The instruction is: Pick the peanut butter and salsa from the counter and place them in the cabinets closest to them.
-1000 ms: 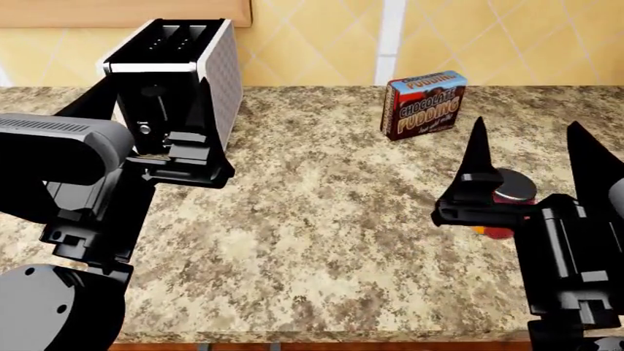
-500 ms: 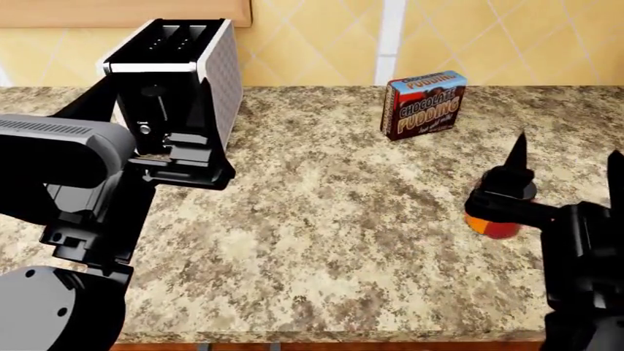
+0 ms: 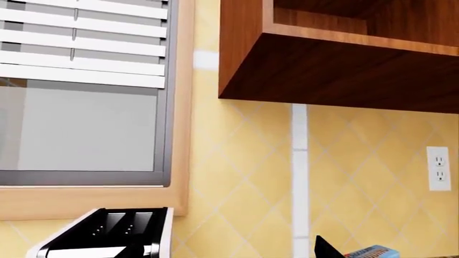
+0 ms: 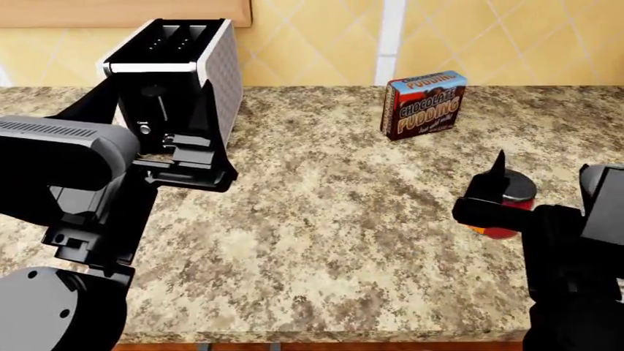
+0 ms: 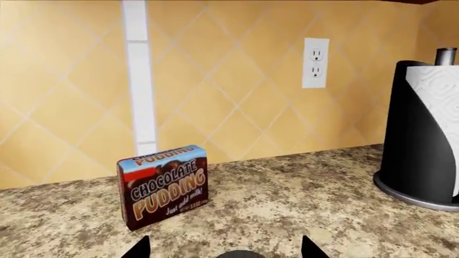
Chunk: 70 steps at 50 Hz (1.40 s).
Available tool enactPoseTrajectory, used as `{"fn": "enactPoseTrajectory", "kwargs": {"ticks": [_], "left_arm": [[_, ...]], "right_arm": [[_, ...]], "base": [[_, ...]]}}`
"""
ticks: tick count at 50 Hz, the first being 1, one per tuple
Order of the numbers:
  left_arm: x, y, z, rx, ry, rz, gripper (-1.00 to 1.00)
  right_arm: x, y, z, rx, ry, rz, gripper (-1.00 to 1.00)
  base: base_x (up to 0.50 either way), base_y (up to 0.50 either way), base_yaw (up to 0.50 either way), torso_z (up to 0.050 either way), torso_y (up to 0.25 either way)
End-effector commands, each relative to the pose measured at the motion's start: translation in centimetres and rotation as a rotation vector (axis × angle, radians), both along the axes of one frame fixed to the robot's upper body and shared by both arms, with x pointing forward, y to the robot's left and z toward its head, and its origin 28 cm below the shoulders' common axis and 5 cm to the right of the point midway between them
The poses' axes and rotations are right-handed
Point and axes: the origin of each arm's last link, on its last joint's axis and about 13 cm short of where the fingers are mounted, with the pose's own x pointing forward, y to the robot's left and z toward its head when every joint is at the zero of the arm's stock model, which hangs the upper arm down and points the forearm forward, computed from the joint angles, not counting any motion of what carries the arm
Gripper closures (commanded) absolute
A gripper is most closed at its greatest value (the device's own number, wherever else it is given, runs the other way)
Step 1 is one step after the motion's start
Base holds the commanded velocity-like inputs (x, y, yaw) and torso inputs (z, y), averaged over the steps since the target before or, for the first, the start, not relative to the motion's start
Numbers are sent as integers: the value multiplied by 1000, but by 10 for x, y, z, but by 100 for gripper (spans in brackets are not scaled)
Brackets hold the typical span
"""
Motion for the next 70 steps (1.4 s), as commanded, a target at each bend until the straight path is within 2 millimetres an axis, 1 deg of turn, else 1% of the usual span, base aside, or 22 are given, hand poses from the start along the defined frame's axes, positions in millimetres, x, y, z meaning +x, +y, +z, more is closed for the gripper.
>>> {"fn": "enactPoseTrajectory", "kwargs": {"ticks": [1,34,70], "left_arm": [[0,0,0,2,1,-1,-100],[0,-1,-1,9,1,-6,-100],[-1,-1,-1,11,-3,-6,-100]], "right_arm": [[5,-1,-5,-2,32,2,-100],[18,-2,-16,6,104,6,-100],[32,-8,-32,16,210,-42,-100]], "base": [[0,0,0,0,0],[0,0,0,0,0],[0,0,0,0,0]]}}
